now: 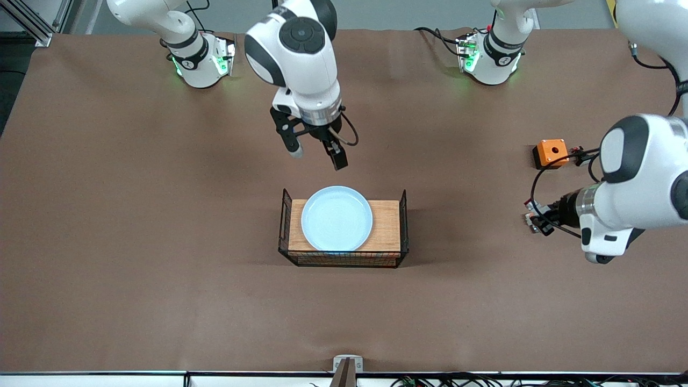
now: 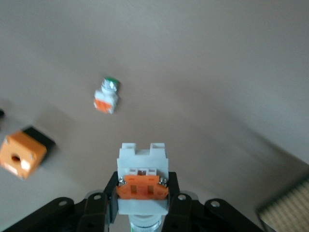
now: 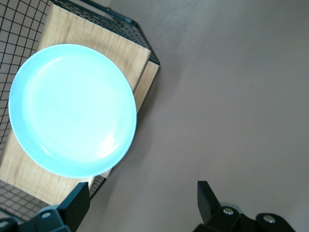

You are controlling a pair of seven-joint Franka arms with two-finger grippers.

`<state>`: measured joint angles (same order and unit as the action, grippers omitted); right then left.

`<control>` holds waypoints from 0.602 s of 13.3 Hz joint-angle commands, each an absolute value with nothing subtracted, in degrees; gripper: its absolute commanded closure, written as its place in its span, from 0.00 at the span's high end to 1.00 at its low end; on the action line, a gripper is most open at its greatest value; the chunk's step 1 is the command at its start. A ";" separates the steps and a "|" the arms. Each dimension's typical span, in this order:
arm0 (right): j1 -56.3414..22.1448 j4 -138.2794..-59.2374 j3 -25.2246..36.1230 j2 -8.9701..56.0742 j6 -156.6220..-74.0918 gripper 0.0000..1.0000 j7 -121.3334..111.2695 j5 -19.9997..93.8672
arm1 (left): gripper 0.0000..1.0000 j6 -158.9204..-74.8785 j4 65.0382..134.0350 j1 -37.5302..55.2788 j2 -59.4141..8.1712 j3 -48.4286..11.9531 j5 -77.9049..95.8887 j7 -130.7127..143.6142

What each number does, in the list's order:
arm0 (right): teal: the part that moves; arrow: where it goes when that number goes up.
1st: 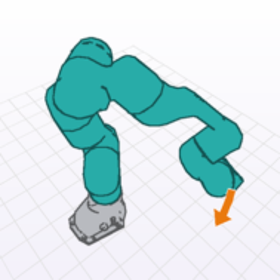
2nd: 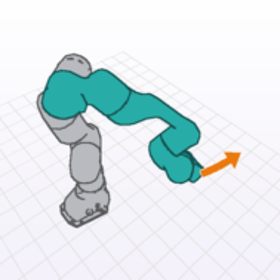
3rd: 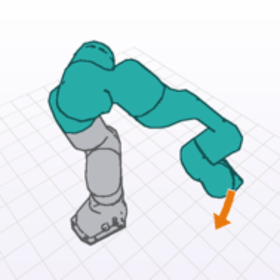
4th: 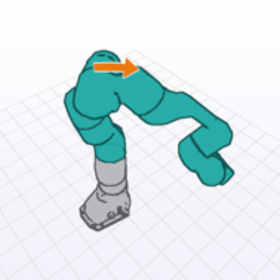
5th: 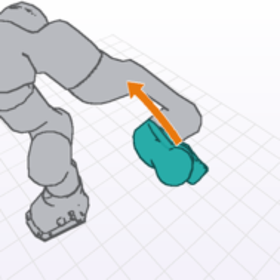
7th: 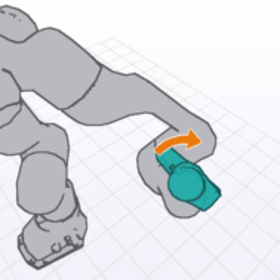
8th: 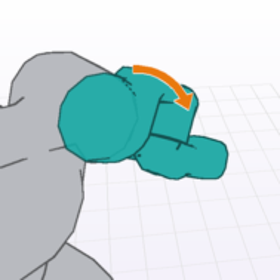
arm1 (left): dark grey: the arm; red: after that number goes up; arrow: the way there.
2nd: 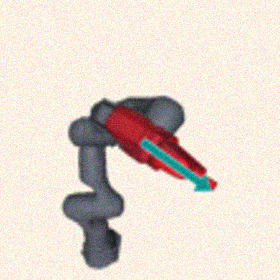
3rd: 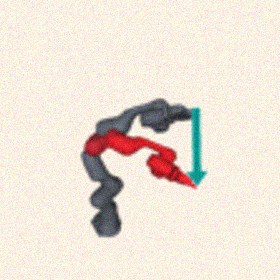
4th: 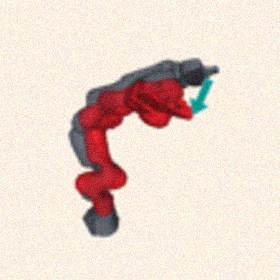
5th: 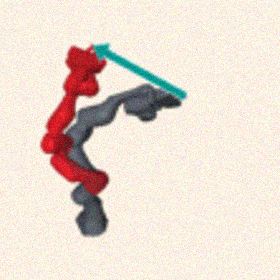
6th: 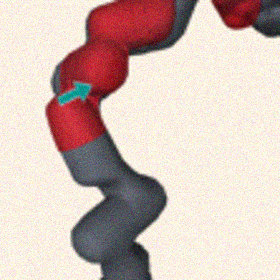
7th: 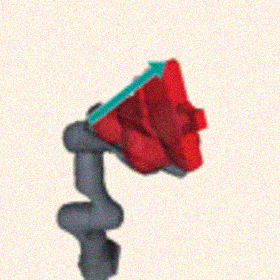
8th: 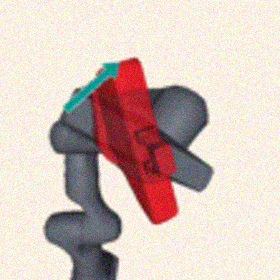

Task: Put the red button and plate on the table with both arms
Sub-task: 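Set the button down with the left gripper while the right gripper grasps the plate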

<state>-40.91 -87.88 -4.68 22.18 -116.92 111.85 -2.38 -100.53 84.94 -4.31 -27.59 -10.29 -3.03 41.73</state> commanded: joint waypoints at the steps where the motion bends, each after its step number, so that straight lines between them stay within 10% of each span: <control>1: -40.25 -86.40 -4.48 25.39 -118.73 0.98 113.02 -1.84 | 0.00 -105.63 86.57 -7.28 -31.27 -10.72 -5.01 36.15; 8: -36.91 -85.25 -4.31 29.79 -119.71 0.98 115.49 -1.93 | 0.01 -112.23 86.92 -17.48 -38.06 -10.72 -7.73 12.16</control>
